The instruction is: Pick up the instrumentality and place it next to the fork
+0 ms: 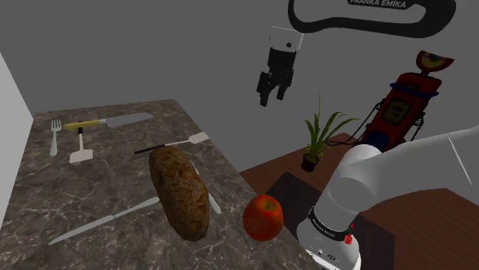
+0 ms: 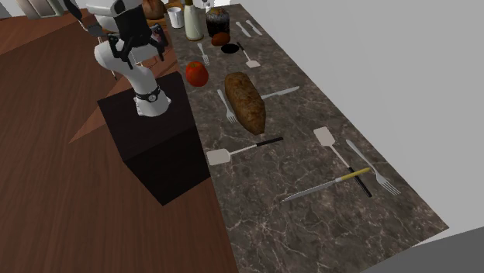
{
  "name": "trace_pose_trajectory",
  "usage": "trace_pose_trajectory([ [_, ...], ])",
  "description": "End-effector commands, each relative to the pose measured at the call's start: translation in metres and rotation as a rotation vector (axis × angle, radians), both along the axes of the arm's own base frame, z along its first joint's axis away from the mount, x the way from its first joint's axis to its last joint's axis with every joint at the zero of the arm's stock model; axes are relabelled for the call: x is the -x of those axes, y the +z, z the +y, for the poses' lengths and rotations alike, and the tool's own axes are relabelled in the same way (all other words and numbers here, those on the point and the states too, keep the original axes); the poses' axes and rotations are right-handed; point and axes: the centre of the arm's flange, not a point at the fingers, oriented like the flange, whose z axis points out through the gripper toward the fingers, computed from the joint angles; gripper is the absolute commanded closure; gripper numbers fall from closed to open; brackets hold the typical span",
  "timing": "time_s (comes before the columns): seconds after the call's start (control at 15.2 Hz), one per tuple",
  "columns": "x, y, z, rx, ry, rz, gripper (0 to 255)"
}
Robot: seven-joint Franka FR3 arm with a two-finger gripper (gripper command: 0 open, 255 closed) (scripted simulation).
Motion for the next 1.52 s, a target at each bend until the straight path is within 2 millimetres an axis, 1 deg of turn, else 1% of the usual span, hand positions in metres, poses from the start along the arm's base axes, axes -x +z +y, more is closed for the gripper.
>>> trace_pose_trajectory([
  [0.0,0.0,0.0,0.0,0.0,0.0,0.0,0],
  [0.33,-0.054,-0.034,-0.006,-0.012,0.21,-0.009,0],
  [0.53,-0.087,-0.054,-0.004,-0.019,0.335,-0.014,0],
  [0.73,-0.119,-0.074,0.003,-0.025,0.461,-0.019,0],
  [1.06,-0.171,-0.107,0.023,-0.037,0.671,-0.028,0],
  [1.45,-0.226,-0.145,0.06,-0.051,0.922,-0.038,0],
])
